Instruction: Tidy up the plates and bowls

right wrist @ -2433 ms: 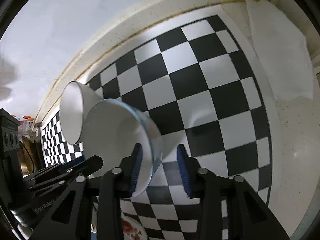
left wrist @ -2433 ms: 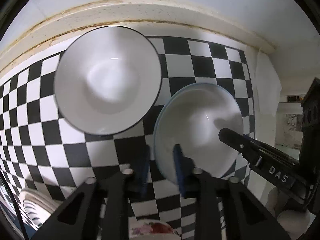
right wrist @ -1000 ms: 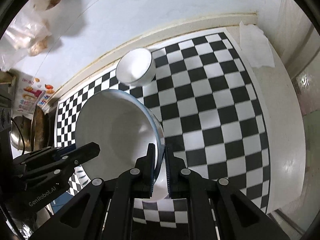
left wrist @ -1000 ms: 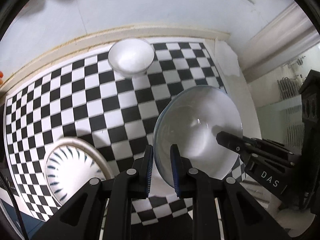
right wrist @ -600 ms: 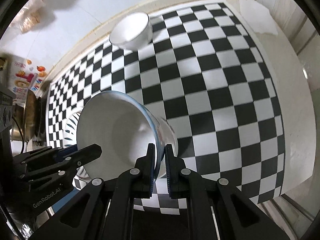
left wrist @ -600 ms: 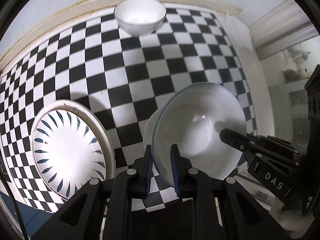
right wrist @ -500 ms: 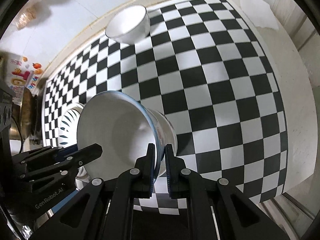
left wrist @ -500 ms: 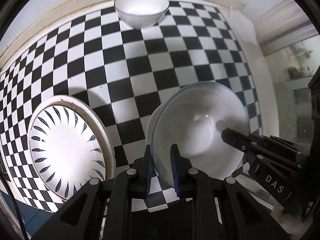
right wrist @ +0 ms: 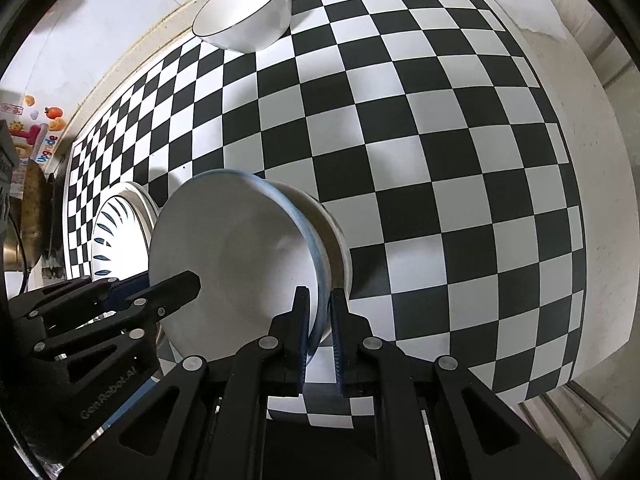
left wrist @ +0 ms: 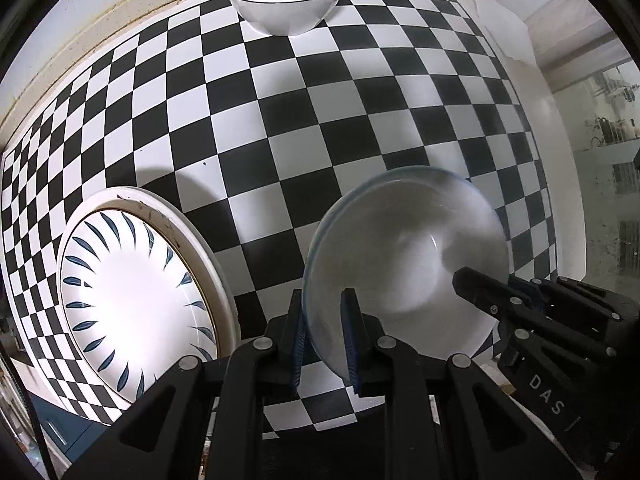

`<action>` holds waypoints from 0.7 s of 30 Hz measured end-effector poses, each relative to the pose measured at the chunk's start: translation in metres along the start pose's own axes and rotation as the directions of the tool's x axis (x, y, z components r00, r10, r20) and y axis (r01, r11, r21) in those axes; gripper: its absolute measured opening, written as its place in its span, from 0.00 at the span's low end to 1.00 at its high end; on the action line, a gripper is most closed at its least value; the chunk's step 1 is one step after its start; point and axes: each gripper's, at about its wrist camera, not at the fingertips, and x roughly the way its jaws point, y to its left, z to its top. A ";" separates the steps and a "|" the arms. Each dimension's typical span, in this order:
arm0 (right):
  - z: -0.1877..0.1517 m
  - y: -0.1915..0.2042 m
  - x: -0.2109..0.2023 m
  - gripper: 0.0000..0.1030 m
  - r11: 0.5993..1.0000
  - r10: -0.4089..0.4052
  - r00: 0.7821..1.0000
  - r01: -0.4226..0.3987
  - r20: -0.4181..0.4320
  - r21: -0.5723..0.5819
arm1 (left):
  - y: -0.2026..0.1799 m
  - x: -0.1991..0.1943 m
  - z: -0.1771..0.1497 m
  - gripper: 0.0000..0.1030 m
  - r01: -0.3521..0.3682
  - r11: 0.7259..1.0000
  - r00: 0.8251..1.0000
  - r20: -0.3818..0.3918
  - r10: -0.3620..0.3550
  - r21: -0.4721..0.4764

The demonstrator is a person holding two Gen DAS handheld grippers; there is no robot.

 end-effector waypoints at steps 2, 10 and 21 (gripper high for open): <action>0.002 0.003 0.001 0.13 1.000 -0.002 1.000 0.002 -0.008 0.003 | 0.001 0.002 0.000 0.15 -0.002 1.000 1.000 -0.006 0.002 -0.004; 0.005 0.008 0.000 0.17 0.999 -0.040 0.999 0.040 -0.017 -0.008 | 0.002 0.001 0.001 0.15 0.008 1.000 1.000 -0.005 -0.008 -0.013; 0.005 0.000 -0.026 0.17 1.000 0.003 1.000 -0.003 0.026 0.016 | 0.015 -0.039 0.004 0.15 0.082 0.996 0.995 0.059 -0.080 -0.038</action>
